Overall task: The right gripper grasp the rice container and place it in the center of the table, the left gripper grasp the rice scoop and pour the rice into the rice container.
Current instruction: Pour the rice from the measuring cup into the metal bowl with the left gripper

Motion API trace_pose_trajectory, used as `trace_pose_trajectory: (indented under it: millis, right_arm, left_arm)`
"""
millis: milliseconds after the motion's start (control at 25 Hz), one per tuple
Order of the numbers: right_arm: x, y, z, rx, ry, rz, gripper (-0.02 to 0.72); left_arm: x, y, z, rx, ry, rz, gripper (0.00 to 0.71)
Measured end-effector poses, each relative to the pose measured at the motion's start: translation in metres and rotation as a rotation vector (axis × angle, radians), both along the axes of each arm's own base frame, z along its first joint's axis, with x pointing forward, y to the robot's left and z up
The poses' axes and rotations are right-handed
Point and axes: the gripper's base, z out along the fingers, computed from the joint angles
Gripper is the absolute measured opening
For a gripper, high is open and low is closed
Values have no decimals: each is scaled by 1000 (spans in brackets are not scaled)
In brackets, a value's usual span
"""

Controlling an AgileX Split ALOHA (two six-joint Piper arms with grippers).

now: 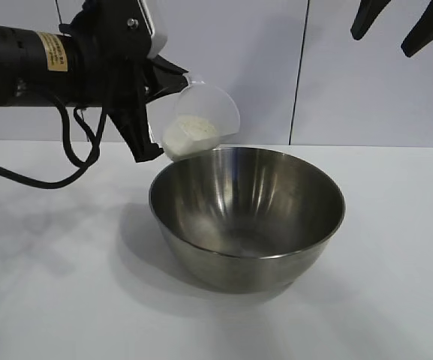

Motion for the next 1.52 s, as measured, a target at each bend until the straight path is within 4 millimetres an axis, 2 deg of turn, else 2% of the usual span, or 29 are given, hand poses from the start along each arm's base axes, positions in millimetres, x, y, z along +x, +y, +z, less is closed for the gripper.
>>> trace_pose_trajectory:
  millis: [760,1080,1520]
  right_arm:
    - [0,0,0,0,-3,-1,463]
    - [0,0,0,0,-3,-1,463]
    - [0,0,0,3,-3,-1,463]
  left_arm:
    - [-19,-32,5,260,-288,60,9]
    - [-34,-48,9,379,-436,49,9]
    - [-35,-50,13,564,-623,21,9]
